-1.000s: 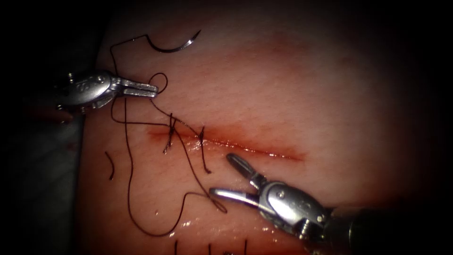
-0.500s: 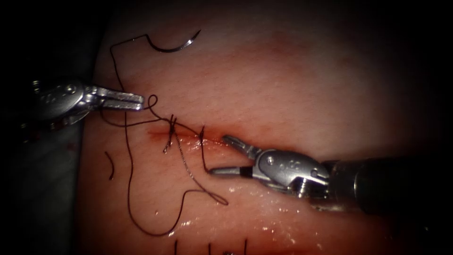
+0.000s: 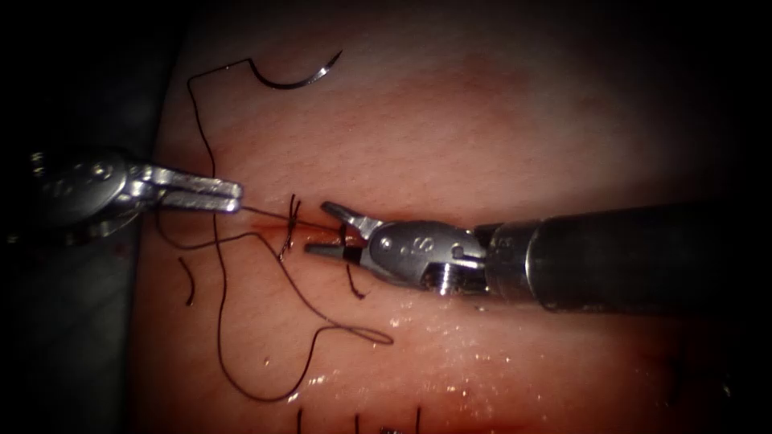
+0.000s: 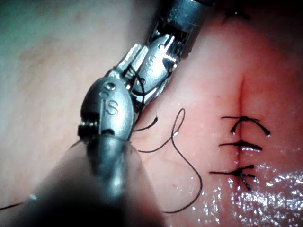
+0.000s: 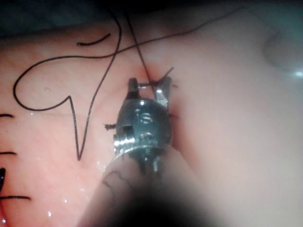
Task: Wound Closure
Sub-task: Using the right tool, cut the suture.
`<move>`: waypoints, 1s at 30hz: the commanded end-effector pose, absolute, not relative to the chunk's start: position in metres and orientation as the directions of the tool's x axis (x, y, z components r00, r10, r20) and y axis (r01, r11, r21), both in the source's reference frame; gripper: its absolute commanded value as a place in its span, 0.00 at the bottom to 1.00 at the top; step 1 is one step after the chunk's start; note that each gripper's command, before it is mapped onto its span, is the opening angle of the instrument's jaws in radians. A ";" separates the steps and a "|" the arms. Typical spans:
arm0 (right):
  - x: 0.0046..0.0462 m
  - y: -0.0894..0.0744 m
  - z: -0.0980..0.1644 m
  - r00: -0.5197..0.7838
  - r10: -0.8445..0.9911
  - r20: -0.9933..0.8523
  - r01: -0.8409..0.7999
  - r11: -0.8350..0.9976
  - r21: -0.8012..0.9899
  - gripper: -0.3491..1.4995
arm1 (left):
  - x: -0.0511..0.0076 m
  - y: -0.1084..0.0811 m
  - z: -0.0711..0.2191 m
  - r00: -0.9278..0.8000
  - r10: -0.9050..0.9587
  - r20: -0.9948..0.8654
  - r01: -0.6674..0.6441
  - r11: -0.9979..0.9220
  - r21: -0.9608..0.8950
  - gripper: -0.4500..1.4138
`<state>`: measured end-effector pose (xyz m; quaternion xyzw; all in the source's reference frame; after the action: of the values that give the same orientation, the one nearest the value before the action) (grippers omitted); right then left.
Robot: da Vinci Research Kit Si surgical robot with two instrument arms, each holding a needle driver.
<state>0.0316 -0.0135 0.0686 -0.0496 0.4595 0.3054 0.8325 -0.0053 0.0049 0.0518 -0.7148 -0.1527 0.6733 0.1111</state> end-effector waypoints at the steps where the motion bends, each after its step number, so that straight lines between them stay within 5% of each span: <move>1: 0.0327 -0.014 0.070 0.401 0.451 -0.797 -0.555 0.812 0.181 0.45 | -0.0061 0.005 0.052 0.047 0.362 -0.931 0.066 -0.931 -0.358 0.00; 4: 0.0332 -0.014 0.071 0.409 0.441 -0.799 -0.556 0.815 0.165 0.55 | -0.0065 0.005 0.052 0.054 0.361 -0.931 0.069 -0.932 -0.357 0.00; 25: 0.0358 -0.013 0.072 0.439 0.408 -0.801 -0.560 0.821 0.112 0.57 | -0.0085 0.002 0.049 0.066 0.327 -0.943 0.104 -0.942 -0.320 0.00; 28: 0.0361 -0.013 0.072 0.443 0.403 -0.801 -0.561 0.821 0.104 0.40 | -0.0089 0.002 0.049 0.069 0.322 -0.944 0.107 -0.943 -0.314 0.00; 30: 0.0361 -0.013 0.072 0.442 0.402 -0.802 -0.563 0.820 0.102 0.15 | -0.0091 0.002 0.049 0.067 0.322 -0.944 0.112 -0.943 -0.313 0.00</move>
<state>0.0355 -0.0126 0.0715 -0.0967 0.4403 0.2913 0.8438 -0.0086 0.0018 0.0486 -0.7262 -0.1485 0.6665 0.0794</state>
